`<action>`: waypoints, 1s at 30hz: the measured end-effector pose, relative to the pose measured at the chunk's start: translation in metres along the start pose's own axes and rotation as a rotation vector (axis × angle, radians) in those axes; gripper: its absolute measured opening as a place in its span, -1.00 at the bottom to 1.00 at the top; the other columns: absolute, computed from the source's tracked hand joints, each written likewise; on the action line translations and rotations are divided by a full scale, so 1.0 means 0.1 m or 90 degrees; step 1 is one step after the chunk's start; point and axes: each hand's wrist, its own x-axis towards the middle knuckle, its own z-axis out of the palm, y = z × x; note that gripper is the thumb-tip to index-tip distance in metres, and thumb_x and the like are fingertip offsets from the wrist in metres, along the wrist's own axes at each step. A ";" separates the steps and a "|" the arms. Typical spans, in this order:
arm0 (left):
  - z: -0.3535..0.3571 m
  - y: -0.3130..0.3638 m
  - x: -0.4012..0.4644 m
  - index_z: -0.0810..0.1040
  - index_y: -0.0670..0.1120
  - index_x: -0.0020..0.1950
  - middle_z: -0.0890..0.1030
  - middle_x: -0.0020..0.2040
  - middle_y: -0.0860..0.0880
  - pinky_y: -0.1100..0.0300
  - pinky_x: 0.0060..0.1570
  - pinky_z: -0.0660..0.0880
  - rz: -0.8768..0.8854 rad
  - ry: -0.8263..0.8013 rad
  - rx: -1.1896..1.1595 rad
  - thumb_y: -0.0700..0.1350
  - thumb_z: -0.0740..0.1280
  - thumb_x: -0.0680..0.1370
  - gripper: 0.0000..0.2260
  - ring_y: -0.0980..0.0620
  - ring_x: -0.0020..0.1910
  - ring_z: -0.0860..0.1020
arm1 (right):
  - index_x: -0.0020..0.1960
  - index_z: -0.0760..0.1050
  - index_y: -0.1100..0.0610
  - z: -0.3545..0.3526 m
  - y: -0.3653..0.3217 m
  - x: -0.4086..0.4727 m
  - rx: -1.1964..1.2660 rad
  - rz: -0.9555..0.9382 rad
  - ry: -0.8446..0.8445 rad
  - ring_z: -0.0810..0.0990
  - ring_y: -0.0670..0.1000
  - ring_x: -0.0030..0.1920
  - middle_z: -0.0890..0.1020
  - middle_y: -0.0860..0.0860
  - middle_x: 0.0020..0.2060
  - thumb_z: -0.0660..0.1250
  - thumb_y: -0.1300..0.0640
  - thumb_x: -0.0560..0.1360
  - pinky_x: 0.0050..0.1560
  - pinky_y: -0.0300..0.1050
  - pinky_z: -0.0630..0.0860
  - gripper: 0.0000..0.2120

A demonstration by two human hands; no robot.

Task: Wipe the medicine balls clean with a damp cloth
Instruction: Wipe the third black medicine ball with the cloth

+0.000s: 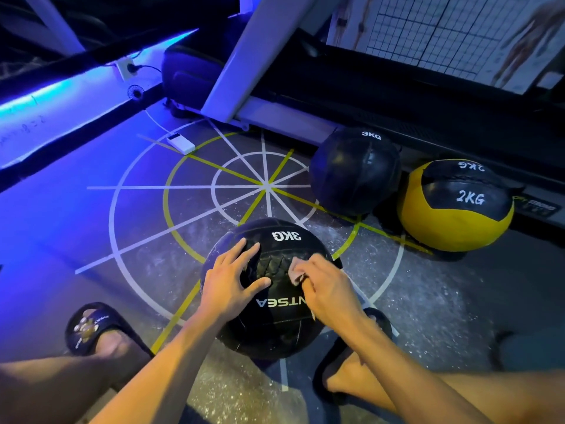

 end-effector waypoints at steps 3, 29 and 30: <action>-0.01 0.01 0.01 0.22 0.28 0.61 0.14 0.66 0.16 -0.19 0.46 0.26 -0.005 0.006 0.003 0.35 0.37 0.50 -0.29 -0.02 0.61 0.16 | 0.25 0.55 0.08 0.04 -0.07 0.05 -0.019 0.027 0.022 0.51 0.00 -0.02 0.52 -0.04 0.04 0.23 0.26 0.60 -0.04 -0.02 0.52 -0.72; -0.06 -0.12 0.12 0.38 0.21 0.55 0.31 0.56 0.30 0.26 0.52 0.16 -0.017 -0.076 -0.280 -0.28 0.32 0.66 -0.45 0.27 0.56 0.22 | 0.13 0.57 0.00 0.25 -0.07 0.10 0.001 -0.044 0.009 0.51 -0.06 0.02 0.51 -0.09 0.04 0.29 0.27 0.57 0.08 -0.13 0.52 -0.76; -0.05 -0.12 0.14 0.38 0.20 0.55 0.35 0.55 0.28 0.18 0.56 0.19 -0.013 -0.085 -0.301 -0.29 0.31 0.66 -0.44 0.26 0.56 0.25 | 0.09 0.57 -0.03 0.22 -0.05 0.14 0.037 0.046 0.087 0.50 -0.10 0.00 0.49 -0.12 0.01 0.27 0.26 0.58 0.05 -0.16 0.52 -0.76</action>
